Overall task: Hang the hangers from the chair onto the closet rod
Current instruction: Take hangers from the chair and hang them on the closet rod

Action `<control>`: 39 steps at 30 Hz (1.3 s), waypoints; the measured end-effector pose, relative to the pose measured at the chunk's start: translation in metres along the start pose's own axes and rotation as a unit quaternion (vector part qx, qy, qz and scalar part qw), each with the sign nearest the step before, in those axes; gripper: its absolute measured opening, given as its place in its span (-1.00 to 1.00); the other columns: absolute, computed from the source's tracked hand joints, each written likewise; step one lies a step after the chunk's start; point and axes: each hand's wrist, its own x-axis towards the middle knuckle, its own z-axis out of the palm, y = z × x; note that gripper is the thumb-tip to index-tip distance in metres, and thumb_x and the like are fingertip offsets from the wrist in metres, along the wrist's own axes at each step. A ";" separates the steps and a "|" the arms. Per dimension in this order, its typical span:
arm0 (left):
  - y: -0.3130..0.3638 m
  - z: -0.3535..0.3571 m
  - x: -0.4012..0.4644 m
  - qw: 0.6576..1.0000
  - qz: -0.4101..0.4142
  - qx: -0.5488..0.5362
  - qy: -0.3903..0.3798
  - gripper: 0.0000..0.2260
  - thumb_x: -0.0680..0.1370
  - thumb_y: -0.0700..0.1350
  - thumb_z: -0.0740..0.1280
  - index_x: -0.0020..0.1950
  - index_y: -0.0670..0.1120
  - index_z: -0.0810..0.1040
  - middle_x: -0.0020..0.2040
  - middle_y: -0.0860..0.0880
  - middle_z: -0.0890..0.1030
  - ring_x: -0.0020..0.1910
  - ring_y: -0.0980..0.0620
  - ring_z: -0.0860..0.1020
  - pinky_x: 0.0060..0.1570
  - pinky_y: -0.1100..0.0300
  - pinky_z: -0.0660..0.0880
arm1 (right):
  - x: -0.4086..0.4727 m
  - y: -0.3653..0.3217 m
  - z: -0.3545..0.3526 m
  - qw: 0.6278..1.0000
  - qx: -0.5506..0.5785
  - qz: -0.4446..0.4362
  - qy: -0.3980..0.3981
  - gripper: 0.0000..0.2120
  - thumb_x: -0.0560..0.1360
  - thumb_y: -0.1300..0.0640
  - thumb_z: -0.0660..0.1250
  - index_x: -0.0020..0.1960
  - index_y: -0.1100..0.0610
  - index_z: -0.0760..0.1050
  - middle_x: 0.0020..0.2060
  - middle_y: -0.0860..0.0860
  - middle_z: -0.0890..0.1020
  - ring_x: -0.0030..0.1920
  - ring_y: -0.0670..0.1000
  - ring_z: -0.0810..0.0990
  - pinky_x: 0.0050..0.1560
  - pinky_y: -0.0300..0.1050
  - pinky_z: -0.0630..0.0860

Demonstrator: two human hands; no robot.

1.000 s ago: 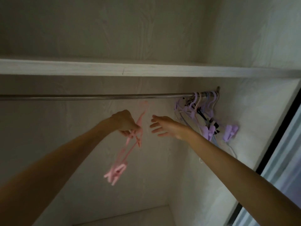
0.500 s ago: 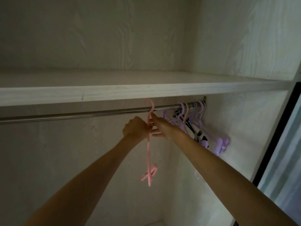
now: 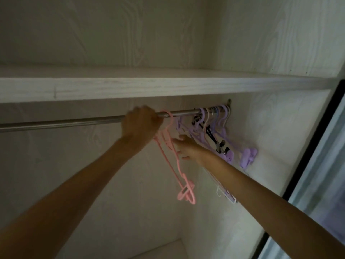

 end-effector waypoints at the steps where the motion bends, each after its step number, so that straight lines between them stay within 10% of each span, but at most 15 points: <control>1: 0.002 -0.009 0.007 0.998 0.017 -0.010 0.052 -0.68 0.53 0.17 0.24 -0.01 -0.03 0.63 -0.14 -0.01 0.65 -0.04 -0.06 0.62 -0.18 0.22 0.44 | -0.007 0.005 0.000 0.999 -0.048 0.006 -0.016 -0.33 0.57 -0.06 0.20 0.52 0.16 -0.02 0.44 0.10 0.28 0.33 0.13 0.40 0.19 -0.05 0.42; 4: 0.016 -0.006 0.024 0.999 0.029 -0.038 -0.010 -0.51 0.44 0.31 0.27 0.24 0.03 0.49 0.17 0.01 0.60 0.18 -0.04 0.55 0.16 0.10 0.40 | -0.018 0.018 0.017 0.982 -0.184 -0.030 0.001 -0.39 0.59 0.10 0.18 0.52 0.16 -0.05 0.41 0.15 0.34 0.22 0.17 0.52 0.18 -0.07 0.49; 15: 0.009 0.014 0.035 0.994 0.045 -0.077 -0.065 -0.67 0.46 0.11 0.39 0.18 0.05 0.57 0.23 0.04 0.57 0.22 -0.01 0.52 0.16 0.16 0.42 | -0.026 0.034 0.018 0.891 -0.396 -0.181 0.125 -0.58 0.59 0.25 0.06 0.43 0.11 0.12 -0.01 0.16 0.61 -0.11 0.18 0.61 -0.29 -0.12 0.34; 23: -0.006 0.007 0.023 0.993 0.053 -0.046 -0.091 -0.27 0.44 0.25 0.32 0.50 -0.02 0.18 0.46 -0.07 0.31 0.42 -0.11 0.29 0.34 0.05 0.29 | -0.046 0.008 -0.006 0.889 -0.385 -0.210 0.135 -0.41 0.59 -0.05 0.13 0.50 0.16 0.01 0.21 0.14 0.53 0.09 0.15 0.58 -0.08 -0.08 0.49; 29: -0.061 0.005 0.009 0.996 0.074 0.047 -0.009 -0.65 0.55 -0.04 0.30 0.33 0.01 0.46 0.18 -0.09 0.58 0.14 -0.10 0.50 0.11 0.07 0.39 | -0.012 -0.053 -0.029 0.833 -0.422 -0.305 0.188 -0.34 0.54 -0.10 0.22 0.51 0.14 0.07 0.41 0.13 0.32 0.40 0.13 0.28 0.34 0.01 0.24; 39: -0.037 -0.004 0.004 0.948 0.129 0.292 0.012 -0.73 0.62 -0.04 0.16 0.25 -0.09 0.49 0.13 -0.09 0.56 0.17 -0.08 0.45 0.15 0.09 0.36 | 0.029 -0.024 -0.036 0.766 -0.466 -0.357 0.260 -0.48 0.49 0.03 0.32 0.40 0.16 0.33 0.28 0.13 0.49 0.33 0.12 0.41 0.42 0.05 0.10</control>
